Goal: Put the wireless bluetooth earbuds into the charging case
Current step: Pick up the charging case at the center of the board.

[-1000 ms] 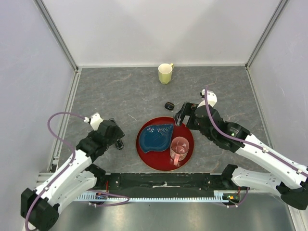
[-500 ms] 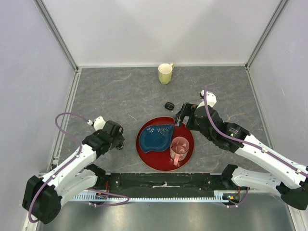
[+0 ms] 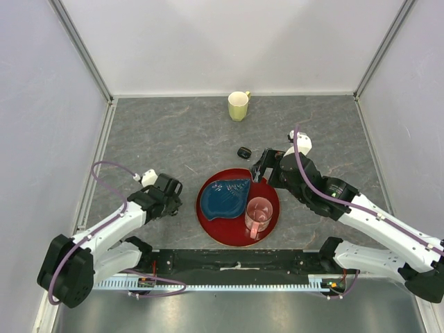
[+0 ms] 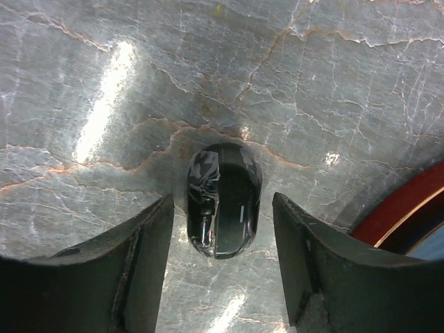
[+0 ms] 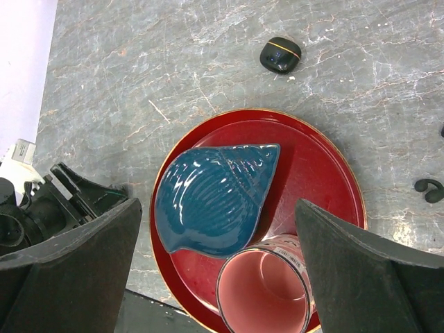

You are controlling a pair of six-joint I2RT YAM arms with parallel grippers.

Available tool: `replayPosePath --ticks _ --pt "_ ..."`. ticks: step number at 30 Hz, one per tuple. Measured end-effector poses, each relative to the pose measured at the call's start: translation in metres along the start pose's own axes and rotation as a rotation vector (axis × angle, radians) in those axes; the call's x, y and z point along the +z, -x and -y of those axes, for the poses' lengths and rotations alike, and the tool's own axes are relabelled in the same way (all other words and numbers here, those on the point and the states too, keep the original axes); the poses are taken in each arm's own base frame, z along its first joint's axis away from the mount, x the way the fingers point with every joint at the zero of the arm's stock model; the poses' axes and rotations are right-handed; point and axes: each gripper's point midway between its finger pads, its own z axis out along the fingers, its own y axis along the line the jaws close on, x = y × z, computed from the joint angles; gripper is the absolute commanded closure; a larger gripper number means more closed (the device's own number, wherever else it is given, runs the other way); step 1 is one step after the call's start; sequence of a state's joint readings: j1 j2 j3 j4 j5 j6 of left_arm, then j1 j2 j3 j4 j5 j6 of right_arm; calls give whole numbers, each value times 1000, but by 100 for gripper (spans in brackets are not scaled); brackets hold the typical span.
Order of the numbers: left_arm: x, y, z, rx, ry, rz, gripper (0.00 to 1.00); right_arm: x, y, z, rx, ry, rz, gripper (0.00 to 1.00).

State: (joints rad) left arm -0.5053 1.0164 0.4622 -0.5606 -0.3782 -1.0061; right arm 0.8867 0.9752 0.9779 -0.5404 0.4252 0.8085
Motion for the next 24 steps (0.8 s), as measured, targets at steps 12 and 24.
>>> replayPosePath --ticks 12,24 --pt "4 -1 6 9 -15 -5 47 1 -1 1 -1 -3 -1 2" --pt "10 -2 7 80 -12 -12 52 1 0 3 1 -7 0 2"
